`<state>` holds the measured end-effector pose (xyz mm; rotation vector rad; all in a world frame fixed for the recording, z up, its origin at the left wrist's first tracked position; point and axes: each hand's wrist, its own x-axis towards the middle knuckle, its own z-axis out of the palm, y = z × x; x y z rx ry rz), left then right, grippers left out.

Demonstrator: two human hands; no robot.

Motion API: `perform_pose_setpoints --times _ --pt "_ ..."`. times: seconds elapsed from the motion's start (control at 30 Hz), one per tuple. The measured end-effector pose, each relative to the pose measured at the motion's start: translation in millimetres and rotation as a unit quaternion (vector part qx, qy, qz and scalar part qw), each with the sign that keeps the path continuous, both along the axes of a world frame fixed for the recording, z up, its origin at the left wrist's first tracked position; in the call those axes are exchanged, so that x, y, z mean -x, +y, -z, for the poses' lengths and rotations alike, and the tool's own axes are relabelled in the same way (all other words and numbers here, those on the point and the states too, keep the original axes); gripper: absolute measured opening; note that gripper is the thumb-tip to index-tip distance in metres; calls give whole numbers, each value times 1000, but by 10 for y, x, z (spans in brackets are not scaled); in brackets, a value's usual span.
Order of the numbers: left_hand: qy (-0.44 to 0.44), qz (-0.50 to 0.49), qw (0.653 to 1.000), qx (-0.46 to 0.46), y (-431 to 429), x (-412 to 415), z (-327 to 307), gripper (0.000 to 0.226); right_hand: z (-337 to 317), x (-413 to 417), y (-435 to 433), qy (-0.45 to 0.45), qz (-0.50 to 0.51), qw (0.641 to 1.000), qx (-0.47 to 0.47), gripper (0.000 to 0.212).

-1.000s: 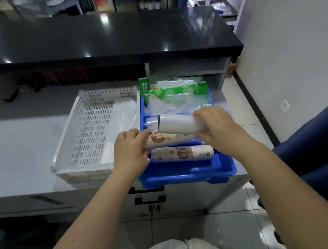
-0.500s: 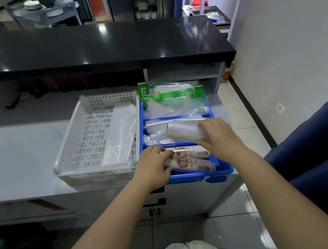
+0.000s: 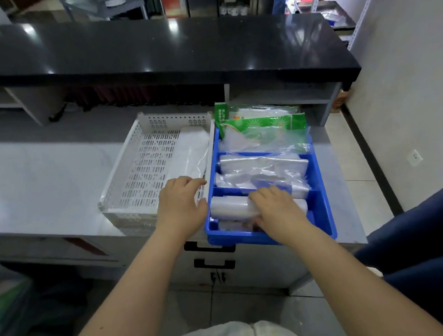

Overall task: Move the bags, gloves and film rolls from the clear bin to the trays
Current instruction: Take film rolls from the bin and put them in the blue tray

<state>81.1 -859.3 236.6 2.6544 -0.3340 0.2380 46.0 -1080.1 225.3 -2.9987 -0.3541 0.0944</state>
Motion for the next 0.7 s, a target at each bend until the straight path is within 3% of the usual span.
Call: perform_pose_setpoints --times 0.17,0.37,0.7 --pt "-8 -23 1000 5 59 155 86 37 -86 -88 59 8 -7 995 -99 49" --pt "5 -134 991 3 587 364 81 42 -304 -304 1005 -47 -169 973 -152 43" --pt "-28 -338 940 -23 3082 1056 19 41 -373 -325 3790 -67 -381 913 -130 36"
